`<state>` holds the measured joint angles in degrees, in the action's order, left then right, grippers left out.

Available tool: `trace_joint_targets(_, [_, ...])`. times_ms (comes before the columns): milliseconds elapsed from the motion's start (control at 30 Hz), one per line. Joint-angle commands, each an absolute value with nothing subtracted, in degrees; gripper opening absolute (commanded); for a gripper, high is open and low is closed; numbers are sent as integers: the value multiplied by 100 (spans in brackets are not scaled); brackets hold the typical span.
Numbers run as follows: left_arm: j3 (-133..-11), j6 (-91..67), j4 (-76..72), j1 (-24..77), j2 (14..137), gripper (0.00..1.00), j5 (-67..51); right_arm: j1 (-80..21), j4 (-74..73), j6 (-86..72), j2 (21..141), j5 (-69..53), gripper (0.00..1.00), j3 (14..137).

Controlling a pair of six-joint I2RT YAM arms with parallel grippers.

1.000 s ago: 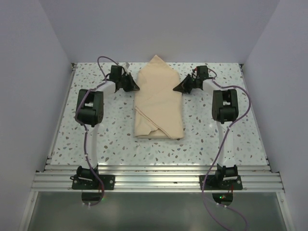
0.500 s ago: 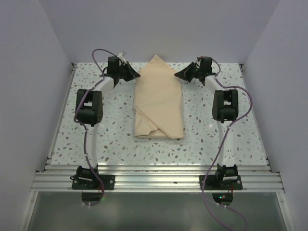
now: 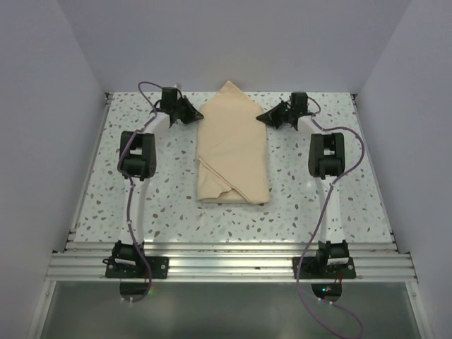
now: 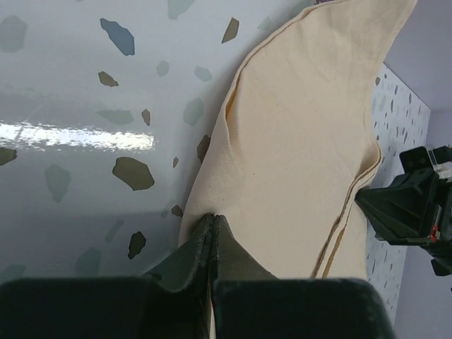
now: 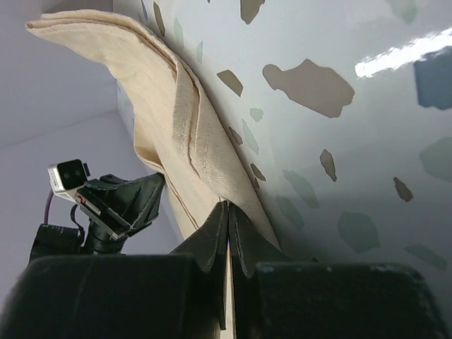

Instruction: Prepare the surgical pack

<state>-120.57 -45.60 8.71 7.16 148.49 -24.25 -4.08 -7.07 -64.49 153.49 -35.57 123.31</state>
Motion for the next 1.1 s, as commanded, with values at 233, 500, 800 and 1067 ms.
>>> trace_joint_targets(233, [-11829, -5018, -491, 624, 14599, 0, -2838, -422, 640, -6951, 15161, -3647, 0, 12358])
trace_joint_targets(500, [-11926, -5457, -1091, 572, 14755, 0, -2804, -413, 669, -7207, 15363, -3402, 0, 12691])
trace_joint_targets(800, [-12488, -5844, 341, 545, 15371, 0, -1944, -404, -474, -7400, 15574, -2768, 0, 12638])
trace_joint_targets(1067, [-12779, -5766, 887, 536, 15539, 0, -1679, -413, -967, -7137, 15653, -2733, 0, 12928])
